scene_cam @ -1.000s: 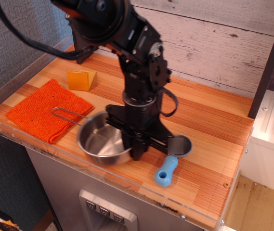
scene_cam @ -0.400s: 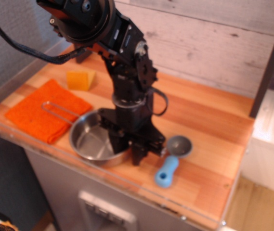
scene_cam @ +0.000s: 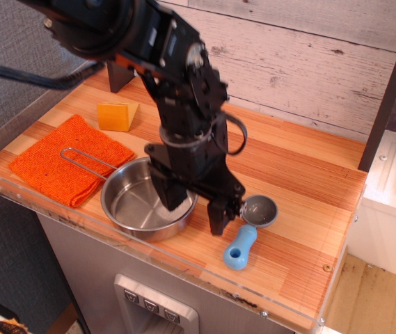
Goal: Move the pot from top right of the table to center of the table
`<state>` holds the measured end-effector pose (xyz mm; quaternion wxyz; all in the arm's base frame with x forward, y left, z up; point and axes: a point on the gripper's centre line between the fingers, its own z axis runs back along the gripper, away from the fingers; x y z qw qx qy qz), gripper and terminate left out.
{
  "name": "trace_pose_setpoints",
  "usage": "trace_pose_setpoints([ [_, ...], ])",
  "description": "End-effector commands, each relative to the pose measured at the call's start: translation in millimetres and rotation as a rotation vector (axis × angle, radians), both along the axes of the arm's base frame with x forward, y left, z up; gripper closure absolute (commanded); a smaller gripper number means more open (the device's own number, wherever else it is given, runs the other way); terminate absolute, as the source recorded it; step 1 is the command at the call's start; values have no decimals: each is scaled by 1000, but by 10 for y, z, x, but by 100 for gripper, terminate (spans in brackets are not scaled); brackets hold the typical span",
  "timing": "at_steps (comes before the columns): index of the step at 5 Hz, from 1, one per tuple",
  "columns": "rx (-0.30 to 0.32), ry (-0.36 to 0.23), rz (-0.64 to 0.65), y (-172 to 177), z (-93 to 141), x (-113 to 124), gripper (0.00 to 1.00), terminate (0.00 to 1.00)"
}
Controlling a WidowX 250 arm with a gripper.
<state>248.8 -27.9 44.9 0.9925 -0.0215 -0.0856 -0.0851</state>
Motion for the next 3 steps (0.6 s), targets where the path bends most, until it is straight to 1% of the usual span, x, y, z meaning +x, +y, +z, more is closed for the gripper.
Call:
trace_pose_setpoints([
  [1,-8,-22,65,273,527,190,0,0],
  [2,-3,-5,69,317,571,237,0,0],
  [3,-9,13,-33,343,611,276,0,0],
])
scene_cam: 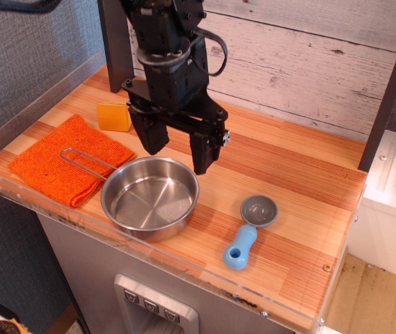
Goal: Move the pot from top right of the table to center of the table
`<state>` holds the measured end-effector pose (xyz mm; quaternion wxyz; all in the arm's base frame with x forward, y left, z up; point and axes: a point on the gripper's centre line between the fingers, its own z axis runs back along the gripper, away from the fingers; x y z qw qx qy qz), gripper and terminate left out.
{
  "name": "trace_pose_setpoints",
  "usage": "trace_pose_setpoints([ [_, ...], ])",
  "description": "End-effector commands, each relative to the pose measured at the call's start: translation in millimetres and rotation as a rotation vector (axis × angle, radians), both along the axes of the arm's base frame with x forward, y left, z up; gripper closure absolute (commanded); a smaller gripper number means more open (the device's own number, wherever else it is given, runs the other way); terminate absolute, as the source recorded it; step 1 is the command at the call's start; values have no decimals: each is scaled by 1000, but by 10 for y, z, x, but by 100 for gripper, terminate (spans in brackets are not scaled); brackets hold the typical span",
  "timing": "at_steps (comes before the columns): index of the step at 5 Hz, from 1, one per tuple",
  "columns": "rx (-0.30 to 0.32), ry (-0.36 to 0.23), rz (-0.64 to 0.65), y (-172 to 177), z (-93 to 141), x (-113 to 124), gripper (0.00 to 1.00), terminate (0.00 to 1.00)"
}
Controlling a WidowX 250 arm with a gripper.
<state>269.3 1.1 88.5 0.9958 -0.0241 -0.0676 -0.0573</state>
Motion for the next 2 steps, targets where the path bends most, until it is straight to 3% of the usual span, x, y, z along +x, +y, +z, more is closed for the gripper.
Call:
trace_pose_setpoints([
  [1,-3,-26,-87,53,175,70,0,0],
  [2,-3,-26,-87,53,175,70,0,100],
])
